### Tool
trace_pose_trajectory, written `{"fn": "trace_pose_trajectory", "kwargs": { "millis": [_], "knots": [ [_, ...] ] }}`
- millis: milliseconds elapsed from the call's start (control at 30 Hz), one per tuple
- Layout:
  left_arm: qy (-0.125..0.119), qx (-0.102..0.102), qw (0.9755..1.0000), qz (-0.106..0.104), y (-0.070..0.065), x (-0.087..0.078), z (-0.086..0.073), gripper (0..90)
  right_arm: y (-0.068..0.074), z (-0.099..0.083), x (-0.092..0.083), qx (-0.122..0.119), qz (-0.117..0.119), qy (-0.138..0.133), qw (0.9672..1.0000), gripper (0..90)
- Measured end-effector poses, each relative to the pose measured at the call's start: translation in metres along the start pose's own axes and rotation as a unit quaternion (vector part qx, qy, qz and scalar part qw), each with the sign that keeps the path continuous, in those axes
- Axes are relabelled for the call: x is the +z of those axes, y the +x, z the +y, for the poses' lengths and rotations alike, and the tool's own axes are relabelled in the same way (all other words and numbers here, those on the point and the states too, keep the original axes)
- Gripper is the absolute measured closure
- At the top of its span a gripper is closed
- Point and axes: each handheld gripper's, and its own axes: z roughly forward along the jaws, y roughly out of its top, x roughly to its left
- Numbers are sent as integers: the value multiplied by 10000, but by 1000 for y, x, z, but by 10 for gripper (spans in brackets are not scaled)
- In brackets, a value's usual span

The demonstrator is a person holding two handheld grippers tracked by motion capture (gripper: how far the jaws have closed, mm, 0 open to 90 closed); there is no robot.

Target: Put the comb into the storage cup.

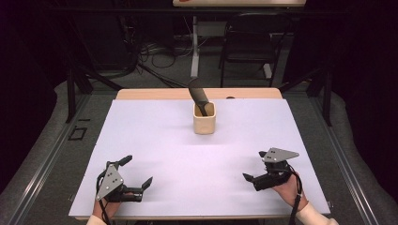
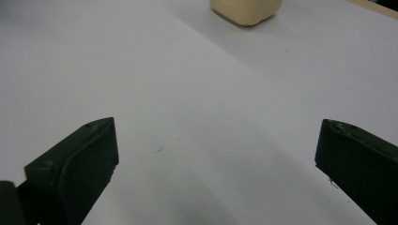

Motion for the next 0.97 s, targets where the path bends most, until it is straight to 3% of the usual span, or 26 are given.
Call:
{"fn": "trace_pose_trajectory", "kwargs": {
  "millis": [367,967],
  "knots": [
    [18,-12,10000,-6,0,0,0,3,12,-10,-9,-152,-201,-203,9995,0],
    [25,-49,10000,-4,-1,1,-1,3,15,-18,-16,-73,-252,-440,9987,0]
  ]
}}
